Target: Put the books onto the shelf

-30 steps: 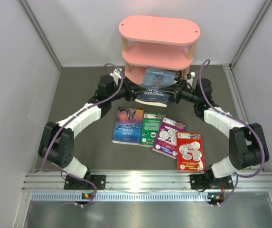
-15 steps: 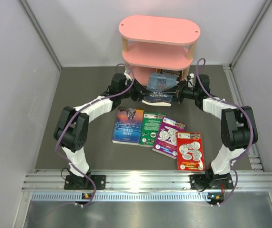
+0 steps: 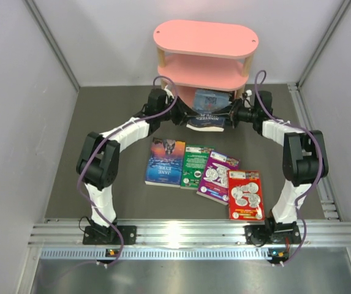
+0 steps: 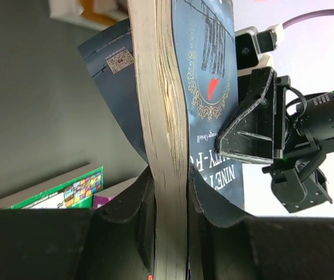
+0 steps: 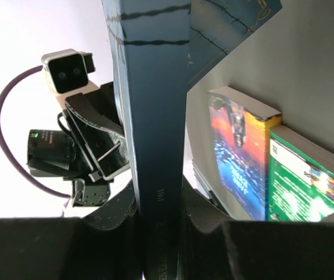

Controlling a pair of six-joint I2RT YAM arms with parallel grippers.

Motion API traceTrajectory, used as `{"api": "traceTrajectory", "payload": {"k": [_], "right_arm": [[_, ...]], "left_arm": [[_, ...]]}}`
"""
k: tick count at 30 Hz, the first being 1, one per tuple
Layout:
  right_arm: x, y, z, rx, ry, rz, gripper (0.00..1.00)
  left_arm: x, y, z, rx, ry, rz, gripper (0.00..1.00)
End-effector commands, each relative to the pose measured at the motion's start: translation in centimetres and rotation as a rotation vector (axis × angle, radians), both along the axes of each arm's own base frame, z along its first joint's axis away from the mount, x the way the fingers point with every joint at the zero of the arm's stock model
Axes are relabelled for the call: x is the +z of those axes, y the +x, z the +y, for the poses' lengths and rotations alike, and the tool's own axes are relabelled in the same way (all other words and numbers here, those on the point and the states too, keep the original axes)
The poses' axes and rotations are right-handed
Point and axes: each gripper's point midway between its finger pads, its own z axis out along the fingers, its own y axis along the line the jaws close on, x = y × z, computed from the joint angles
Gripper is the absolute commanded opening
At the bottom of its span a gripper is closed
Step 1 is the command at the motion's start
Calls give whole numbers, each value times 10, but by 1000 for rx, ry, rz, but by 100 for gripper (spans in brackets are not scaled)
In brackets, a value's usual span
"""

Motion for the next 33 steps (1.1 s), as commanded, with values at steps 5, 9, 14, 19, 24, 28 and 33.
{"api": "traceTrajectory", "payload": {"k": [5,9,14,19,24,28,33], "right_arm": [[90,25,8,-13,221,-235,0],[111,10,15,8,333,-206,0],[122,6,14,9,412,-225,0],[132,9,16,32,527,-270,0],[121,21,19,53,564,-258,0],[110,33,5,17,551,-263,0],[100,46,-26,-47,529,-268,0]], "left_arm": [[43,-16,-11,-134,-7,-173,34],[48,-20,-3,-119,-5,-173,92],[47,-30,10,-88,16,-175,99],[42,-40,18,-68,30,-156,99],[37,-47,22,-65,47,-141,99],[38,-54,28,-60,72,-139,99],[31,-57,31,-49,86,-126,99]]}}
